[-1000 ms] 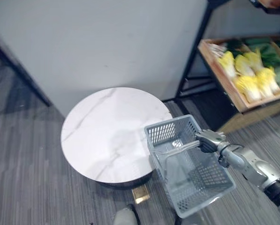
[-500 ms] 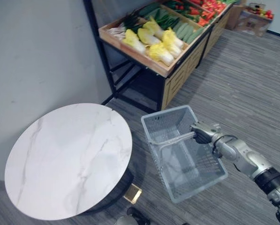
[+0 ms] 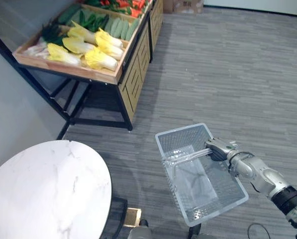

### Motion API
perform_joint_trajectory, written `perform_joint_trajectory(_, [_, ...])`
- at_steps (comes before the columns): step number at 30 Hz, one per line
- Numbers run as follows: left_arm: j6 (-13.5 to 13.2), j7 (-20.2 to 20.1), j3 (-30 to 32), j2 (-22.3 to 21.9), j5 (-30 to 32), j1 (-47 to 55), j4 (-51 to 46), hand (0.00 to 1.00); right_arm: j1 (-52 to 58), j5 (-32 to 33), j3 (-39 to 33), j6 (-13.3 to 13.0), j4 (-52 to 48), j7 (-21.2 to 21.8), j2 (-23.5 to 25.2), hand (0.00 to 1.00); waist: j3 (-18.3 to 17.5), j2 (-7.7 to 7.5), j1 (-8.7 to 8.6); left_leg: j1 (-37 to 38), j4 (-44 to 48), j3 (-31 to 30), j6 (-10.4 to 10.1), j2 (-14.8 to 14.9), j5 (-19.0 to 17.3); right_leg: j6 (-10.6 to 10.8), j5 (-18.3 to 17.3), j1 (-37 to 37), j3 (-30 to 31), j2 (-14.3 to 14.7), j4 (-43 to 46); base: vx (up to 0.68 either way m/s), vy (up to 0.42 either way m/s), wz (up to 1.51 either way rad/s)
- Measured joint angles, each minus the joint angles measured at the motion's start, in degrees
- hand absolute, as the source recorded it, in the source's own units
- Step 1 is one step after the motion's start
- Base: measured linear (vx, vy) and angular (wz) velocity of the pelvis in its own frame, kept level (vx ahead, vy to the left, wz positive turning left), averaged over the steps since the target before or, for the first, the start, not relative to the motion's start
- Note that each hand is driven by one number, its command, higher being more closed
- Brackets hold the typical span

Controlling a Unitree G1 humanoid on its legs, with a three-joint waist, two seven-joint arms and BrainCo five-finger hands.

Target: Pick vegetable in the basket

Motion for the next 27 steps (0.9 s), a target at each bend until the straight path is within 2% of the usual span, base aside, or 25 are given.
perform_joint_trajectory(4, [0.0,-0.3,0.1,-0.4,-1.0,0.0,0.0,0.00,2.2,0.3,-1.7,-0.4,0.5,0.1,1.6,1.00,0.0,0.33,-0.16,1.4,-2.1,-1.3,0.8,-1.9,-0.4,0.7,0.7,0.2,0.3,-1.1,-0.2,-0.06,0.088,-0.03])
perform_joint_trajectory(6, [0.0,-0.5,0.1,-0.2,-1.0,-0.2,0.0,0.00,4.6,0.6,-3.4,-0.4,0.4,0.2,2.4,1.00,0.2,-0.03,-0.14,2.0,-3.5,-2.2,1.0,-2.4,-0.3,0.9,1.0,0.2,0.1,-1.3,-0.3,-0.06,0.026,0.08])
perform_joint_trajectory(11, [0.2,-1.1,0.0,0.0,-0.9,0.1,0.3,0.00,9.2,0.5,-5.8,-0.2,0.5,0.2,2.8,1.00,0.4,-0.44,-0.01,3.8,-4.4,-0.2,1.7,-3.6,-0.4,1.2,1.0,-0.2,2.6,-2.6,0.9,-0.05,0.040,-0.20])
perform_joint_trajectory(13, [0.3,-1.2,-0.1,0.2,-0.8,0.2,0.4,0.00,10.2,0.4,-6.4,0.1,0.5,0.3,2.9,1.00,0.4,-0.63,-0.01,3.9,-3.2,0.8,2.0,-4.0,-2.2,1.4,-1.6,-2.3,4.2,-3.4,5.2,-0.03,0.083,-0.30])
perform_joint_trajectory(14, [0.3,-1.3,-0.2,0.5,-0.6,0.2,0.4,0.00,11.1,0.3,-7.1,0.3,0.5,0.4,2.9,1.00,0.7,-1.08,-0.38,3.8,-1.7,1.0,2.8,-4.5,-3.5,1.7,-3.8,-4.0,4.9,-4.3,9.5,0.00,0.120,-0.18])
perform_joint_trajectory(15, [0.3,-1.7,-0.7,1.1,-0.5,0.2,0.3,0.00,11.8,-0.3,-7.9,0.5,0.5,0.4,3.3,1.00,1.1,-1.87,-0.53,4.0,0.2,0.9,3.3,-5.3,-5.1,1.3,-5.7,-4.7,5.2,-5.6,13.3,0.01,0.111,-0.11])
perform_joint_trajectory(16, [0.3,-1.8,-1.2,1.5,-0.5,0.2,0.3,0.00,11.9,-0.6,-7.9,0.6,0.5,0.4,3.4,1.00,1.2,-1.89,-0.69,4.1,0.9,0.8,3.3,-5.5,-5.9,0.5,-6.2,-4.9,5.1,-6.0,15.2,0.01,0.079,-0.12])
perform_joint_trajectory(17, [0.3,-1.9,-2.1,2.0,-0.4,0.2,0.3,0.00,11.8,-0.6,-8.1,1.0,0.5,0.2,3.7,1.00,1.5,-2.28,-1.06,5.1,1.0,0.9,3.7,-5.2,-6.7,-1.8,-6.6,-7.0,4.3,-6.5,21.4,0.00,0.042,-0.09])
perform_joint_trajectory(19, [0.3,-2.0,-2.3,2.5,-0.4,0.5,0.4,0.00,11.8,-0.7,-8.2,1.3,0.5,0.0,4.7,1.00,1.8,-2.05,-1.28,6.7,0.6,0.7,4.2,-4.2,-7.0,-5.6,-4.1,-9.7,3.6,-6.8,29.1,0.05,0.078,-0.06])
perform_joint_trajectory(20, [0.3,-2.1,-2.3,3.0,-0.4,0.7,0.4,0.00,11.8,-0.7,-8.8,1.3,0.5,-0.3,5.7,1.00,2.4,-2.13,-1.54,8.3,0.6,0.6,4.9,-3.5,-7.5,-6.4,-2.2,-12.2,3.6,-6.9,34.2,0.16,0.091,-0.12])
perform_joint_trajectory(21, [0.5,-2.3,-2.3,3.2,-0.4,0.4,0.3,0.00,11.7,-0.6,-9.3,1.2,0.6,-0.2,7.0,1.00,2.7,-2.21,-1.50,9.1,0.9,0.8,5.6,-3.0,-8.2,-6.5,-3.1,-13.8,3.5,-7.1,36.7,0.17,0.049,-0.16])
perform_joint_trajectory(23, [0.5,-2.3,-2.4,3.7,-0.4,0.1,0.3,0.00,11.7,-0.4,-10.3,0.7,0.6,-0.3,8.5,1.00,2.8,-2.29,-1.84,9.6,0.8,0.7,5.6,-1.8,-8.9,-5.0,-4.5,-14.7,2.4,-5.8,31.5,0.19,0.000,-0.02])
perform_joint_trajectory(25, [0.5,-2.3,-2.4,4.0,-0.4,-1.3,0.3,0.00,11.5,-0.1,-10.3,0.1,0.7,-0.3,8.5,1.00,2.9,-2.12,-2.00,9.7,0.7,0.6,5.1,-1.0,-9.8,-2.3,-2.6,-15.4,2.3,-4.3,20.7,0.25,-0.049,0.08])
perform_joint_trajectory(26, [0.5,-2.3,-2.4,4.0,-0.2,-1.6,0.2,0.00,11.6,-0.1,-10.3,0.0,0.9,-0.2,8.5,1.00,2.9,-2.15,-2.00,10.2,0.7,0.5,4.4,-1.0,-10.5,-0.1,-1.0,-15.4,3.1,-3.8,12.6,0.46,-0.146,0.13])
perform_joint_trajectory(27, [0.5,-2.3,-2.4,4.0,1.0,-2.1,-0.1,0.00,11.7,-0.2,-10.3,0.1,1.1,-0.1,8.5,1.00,3.1,-2.41,-2.24,11.4,0.6,0.4,3.3,-1.0,-11.1,1.0,-0.3,-15.4,4.4,-3.8,7.0,0.40,-0.133,0.16])
